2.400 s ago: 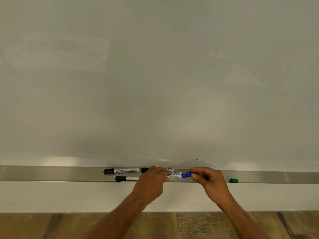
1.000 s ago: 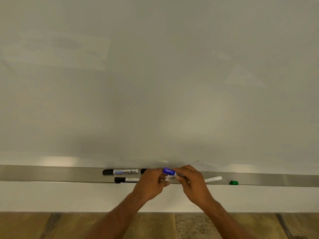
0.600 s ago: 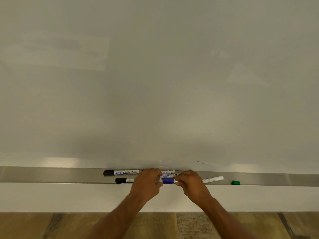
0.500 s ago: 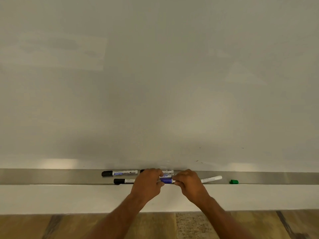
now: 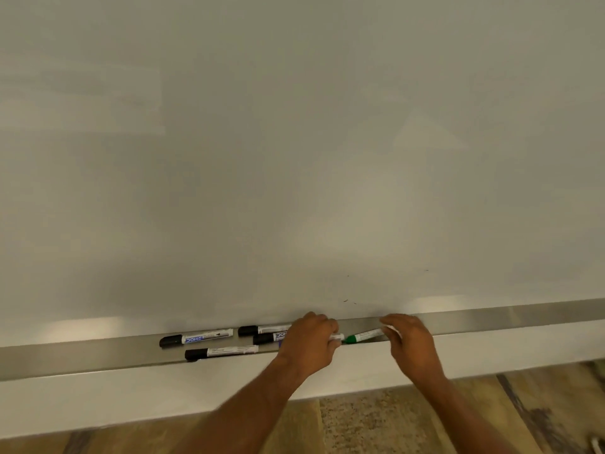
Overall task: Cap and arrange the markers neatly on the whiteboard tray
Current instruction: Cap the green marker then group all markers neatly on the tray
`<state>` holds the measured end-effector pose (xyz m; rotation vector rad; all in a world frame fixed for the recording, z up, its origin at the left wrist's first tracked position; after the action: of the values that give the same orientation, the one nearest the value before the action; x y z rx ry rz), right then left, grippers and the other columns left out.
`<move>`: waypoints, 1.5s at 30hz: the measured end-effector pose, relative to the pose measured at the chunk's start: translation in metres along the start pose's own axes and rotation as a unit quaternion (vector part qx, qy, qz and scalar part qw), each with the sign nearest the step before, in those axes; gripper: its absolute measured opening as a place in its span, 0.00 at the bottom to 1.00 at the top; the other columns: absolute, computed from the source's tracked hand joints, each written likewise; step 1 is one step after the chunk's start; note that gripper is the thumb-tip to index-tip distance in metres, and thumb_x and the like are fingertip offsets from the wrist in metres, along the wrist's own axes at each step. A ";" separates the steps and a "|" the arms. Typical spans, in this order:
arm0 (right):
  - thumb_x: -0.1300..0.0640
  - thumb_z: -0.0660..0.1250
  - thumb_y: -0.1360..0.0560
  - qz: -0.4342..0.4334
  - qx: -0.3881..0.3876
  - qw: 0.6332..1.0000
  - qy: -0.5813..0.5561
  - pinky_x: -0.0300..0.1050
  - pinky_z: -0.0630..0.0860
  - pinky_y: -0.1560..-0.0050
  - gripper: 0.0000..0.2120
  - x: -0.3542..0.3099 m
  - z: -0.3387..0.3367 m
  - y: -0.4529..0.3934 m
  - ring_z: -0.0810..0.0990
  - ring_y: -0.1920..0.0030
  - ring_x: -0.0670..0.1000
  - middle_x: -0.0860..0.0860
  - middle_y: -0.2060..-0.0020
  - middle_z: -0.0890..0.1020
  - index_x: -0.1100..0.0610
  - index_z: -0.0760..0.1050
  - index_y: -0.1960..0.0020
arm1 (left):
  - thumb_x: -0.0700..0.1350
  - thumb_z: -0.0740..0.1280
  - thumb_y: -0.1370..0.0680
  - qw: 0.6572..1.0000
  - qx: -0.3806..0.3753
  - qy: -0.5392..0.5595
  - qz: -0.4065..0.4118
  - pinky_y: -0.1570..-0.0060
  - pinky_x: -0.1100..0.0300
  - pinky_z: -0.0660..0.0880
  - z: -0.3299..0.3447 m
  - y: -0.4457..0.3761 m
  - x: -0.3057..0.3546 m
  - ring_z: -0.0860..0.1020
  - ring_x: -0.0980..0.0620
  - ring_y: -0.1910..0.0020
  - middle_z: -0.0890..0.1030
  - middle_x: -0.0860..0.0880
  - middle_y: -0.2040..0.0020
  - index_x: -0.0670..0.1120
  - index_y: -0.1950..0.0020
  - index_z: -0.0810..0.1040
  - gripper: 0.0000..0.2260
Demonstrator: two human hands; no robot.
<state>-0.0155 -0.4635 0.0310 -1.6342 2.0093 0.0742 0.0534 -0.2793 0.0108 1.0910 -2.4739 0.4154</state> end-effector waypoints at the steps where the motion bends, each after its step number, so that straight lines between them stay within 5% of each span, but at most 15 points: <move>1: 0.68 0.73 0.30 0.026 0.004 1.000 0.008 0.46 0.74 0.49 0.10 0.013 -0.005 0.000 0.82 0.53 0.58 0.57 0.55 0.86 0.60 0.83 0.50 | 0.51 0.64 0.23 1.000 -0.006 -0.006 0.005 0.52 0.53 0.73 0.004 -0.005 0.006 0.74 0.49 0.49 0.81 0.47 0.49 0.47 0.45 0.77 0.11; 7: 0.60 0.73 0.28 0.147 0.005 0.988 0.036 0.47 0.77 0.50 0.08 0.065 -0.016 0.004 0.82 0.53 0.57 0.55 0.52 0.86 0.57 0.82 0.49 | 0.51 0.64 0.23 0.998 -0.030 -0.047 0.019 0.52 0.51 0.73 0.026 -0.031 0.030 0.75 0.46 0.50 0.81 0.45 0.50 0.46 0.45 0.77 0.11; 14: 0.47 0.68 0.26 0.169 -0.028 0.978 0.123 0.46 0.77 0.53 0.10 0.068 -0.014 0.001 0.84 0.59 0.51 0.49 0.57 0.86 0.51 0.81 0.50 | 0.47 0.65 0.23 0.997 -0.058 -0.047 0.005 0.52 0.49 0.73 0.040 -0.047 0.045 0.74 0.44 0.49 0.80 0.43 0.49 0.45 0.44 0.75 0.10; 18: 0.48 0.66 0.26 0.186 -0.059 0.968 0.156 0.49 0.75 0.47 0.07 0.066 -0.009 -0.004 0.83 0.59 0.51 0.48 0.60 0.86 0.51 0.80 0.53 | 0.43 0.65 0.23 0.995 -0.078 -0.057 -0.002 0.52 0.50 0.73 0.045 -0.050 0.049 0.75 0.43 0.48 0.79 0.43 0.47 0.44 0.44 0.74 0.09; 22: 0.52 0.66 0.28 0.200 -0.077 0.960 0.177 0.46 0.73 0.54 0.05 0.065 -0.008 -0.011 0.81 0.64 0.52 0.48 0.66 0.83 0.51 0.76 0.61 | 0.35 0.64 0.25 0.993 -0.096 -0.065 0.012 0.51 0.49 0.73 0.046 -0.051 0.051 0.74 0.42 0.46 0.78 0.41 0.46 0.42 0.42 0.73 0.12; 29: 0.55 0.65 0.27 0.181 -0.082 0.964 0.176 0.45 0.74 0.57 0.03 0.062 0.000 -0.017 0.82 0.62 0.53 0.50 0.64 0.84 0.54 0.77 0.58 | 0.32 0.63 0.27 0.989 -0.109 -0.086 0.043 0.49 0.47 0.73 0.043 -0.050 0.055 0.74 0.39 0.46 0.77 0.39 0.45 0.40 0.39 0.71 0.16; 35: 0.62 0.69 0.27 0.211 0.053 0.976 -0.023 0.47 0.78 0.51 0.08 0.058 -0.012 -0.007 0.84 0.57 0.57 0.57 0.56 0.86 0.60 0.81 0.48 | 0.32 0.65 0.27 0.994 -0.074 -0.066 0.053 0.45 0.48 0.72 0.033 -0.050 0.063 0.72 0.41 0.43 0.75 0.40 0.41 0.43 0.35 0.67 0.22; 38: 0.61 0.70 0.27 0.304 0.104 0.930 -0.178 0.44 0.76 0.48 0.07 0.063 -0.015 0.006 0.83 0.56 0.52 0.55 0.54 0.86 0.57 0.81 0.49 | 0.37 0.64 0.23 0.999 -0.033 -0.008 0.040 0.44 0.49 0.73 0.022 -0.047 0.066 0.71 0.44 0.41 0.73 0.43 0.38 0.45 0.32 0.65 0.20; 42: 0.67 0.71 0.28 0.410 0.118 0.758 -0.493 0.46 0.81 0.52 0.05 0.058 0.001 0.022 0.83 0.55 0.55 0.59 0.56 0.84 0.63 0.81 0.52 | 0.46 0.60 0.19 0.992 0.046 0.118 0.015 0.47 0.56 0.75 -0.003 -0.029 0.062 0.73 0.51 0.46 0.72 0.48 0.43 0.48 0.33 0.67 0.15; 45: 0.69 0.71 0.29 0.433 0.090 0.692 -0.571 0.42 0.83 0.56 0.07 0.042 0.010 0.026 0.83 0.55 0.55 0.61 0.57 0.84 0.69 0.80 0.51 | 0.47 0.62 0.20 0.971 0.073 0.226 -0.027 0.53 0.63 0.76 -0.018 -0.011 0.052 0.75 0.56 0.53 0.71 0.51 0.47 0.51 0.37 0.71 0.12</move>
<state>-0.0407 -0.4900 -0.0038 -0.1272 1.4199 0.9421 0.0344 -0.3121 0.0521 0.9846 -2.0328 0.7494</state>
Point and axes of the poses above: each hand's wrist, its own y-axis away from the middle knuckle, its own z-axis out of the palm, x = y × z, the point moved 7 cm from there along -y, towards the middle knuckle
